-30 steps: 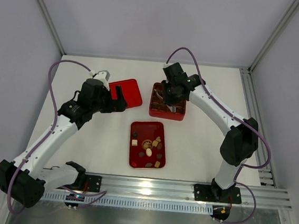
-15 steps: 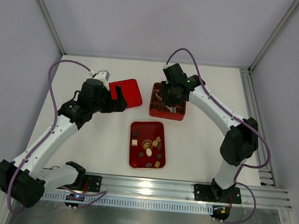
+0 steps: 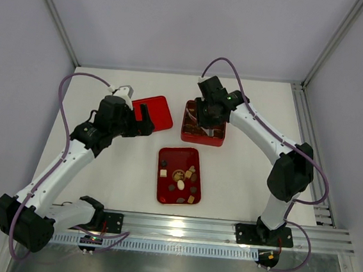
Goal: Pack the chocolate
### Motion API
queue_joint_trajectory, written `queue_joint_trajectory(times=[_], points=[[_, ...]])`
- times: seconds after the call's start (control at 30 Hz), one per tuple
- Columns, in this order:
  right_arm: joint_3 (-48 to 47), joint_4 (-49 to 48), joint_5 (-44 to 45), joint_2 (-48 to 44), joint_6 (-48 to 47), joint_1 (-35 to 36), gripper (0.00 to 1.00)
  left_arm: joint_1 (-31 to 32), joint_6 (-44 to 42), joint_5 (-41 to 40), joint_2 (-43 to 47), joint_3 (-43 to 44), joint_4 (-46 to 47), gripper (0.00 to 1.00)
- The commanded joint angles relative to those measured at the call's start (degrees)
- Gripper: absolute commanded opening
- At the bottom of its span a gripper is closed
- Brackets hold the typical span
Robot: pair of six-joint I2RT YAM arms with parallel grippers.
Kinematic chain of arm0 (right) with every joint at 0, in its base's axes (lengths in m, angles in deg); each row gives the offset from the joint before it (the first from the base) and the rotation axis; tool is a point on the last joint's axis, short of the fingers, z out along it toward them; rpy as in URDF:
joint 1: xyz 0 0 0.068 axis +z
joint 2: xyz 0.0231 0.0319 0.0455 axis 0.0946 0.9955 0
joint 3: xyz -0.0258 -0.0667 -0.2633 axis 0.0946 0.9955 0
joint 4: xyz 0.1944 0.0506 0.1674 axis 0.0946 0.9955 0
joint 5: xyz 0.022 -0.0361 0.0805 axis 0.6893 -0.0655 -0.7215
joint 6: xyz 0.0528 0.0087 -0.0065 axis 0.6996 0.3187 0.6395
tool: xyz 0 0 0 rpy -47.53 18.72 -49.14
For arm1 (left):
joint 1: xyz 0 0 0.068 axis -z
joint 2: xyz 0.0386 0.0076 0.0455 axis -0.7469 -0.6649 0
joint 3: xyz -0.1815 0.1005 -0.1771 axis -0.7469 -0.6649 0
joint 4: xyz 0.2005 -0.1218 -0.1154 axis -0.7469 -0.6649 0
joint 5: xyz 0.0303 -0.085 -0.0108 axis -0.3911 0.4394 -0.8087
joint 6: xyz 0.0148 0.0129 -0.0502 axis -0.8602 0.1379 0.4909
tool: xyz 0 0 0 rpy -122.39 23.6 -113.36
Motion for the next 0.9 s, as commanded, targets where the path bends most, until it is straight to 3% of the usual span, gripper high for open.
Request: queue_joint_trajectory(times=[0.0,0.87], points=[[-2.65,-0.65,1.46,-0.78,-0.81,-0.07,0.41,0.07,-0.76,-0.89,0.96,0.14,0.61,1.00],[-0.01,0.14,2.53,-3.33,-1.08,-0.42,0.40,0.07,-0.75,-0.63,0.52,0.14,0.52,1.00]])
